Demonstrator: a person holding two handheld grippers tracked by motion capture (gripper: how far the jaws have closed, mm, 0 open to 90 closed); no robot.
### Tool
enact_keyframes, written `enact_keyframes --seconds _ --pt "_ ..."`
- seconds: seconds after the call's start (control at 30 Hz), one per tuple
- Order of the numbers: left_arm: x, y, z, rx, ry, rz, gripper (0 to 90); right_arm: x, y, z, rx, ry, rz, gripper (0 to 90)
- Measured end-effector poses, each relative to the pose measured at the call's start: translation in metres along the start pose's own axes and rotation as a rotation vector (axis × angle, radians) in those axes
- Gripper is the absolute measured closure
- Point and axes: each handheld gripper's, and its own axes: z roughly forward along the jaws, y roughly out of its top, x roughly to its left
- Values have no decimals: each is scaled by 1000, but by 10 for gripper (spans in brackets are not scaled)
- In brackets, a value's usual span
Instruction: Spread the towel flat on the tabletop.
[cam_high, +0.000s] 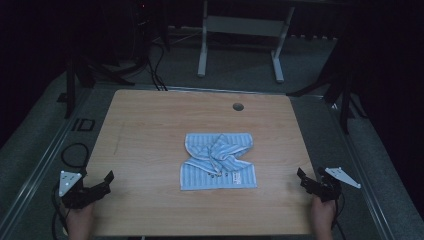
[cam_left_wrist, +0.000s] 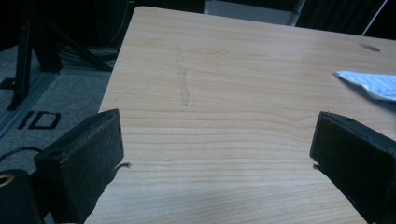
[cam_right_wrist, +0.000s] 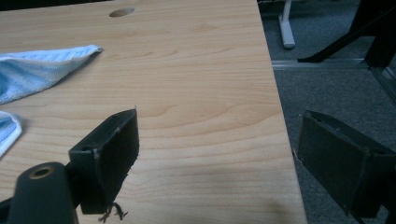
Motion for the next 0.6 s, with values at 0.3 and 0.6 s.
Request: enact_keyframes --seconds 0.3,0.6 --pt "1 -5 3 58 -55 -6 26 -1 1 2 27 47 12 132" --pt "1 1 6 151 -121 24 26 1 2 7 95 128 10 137"
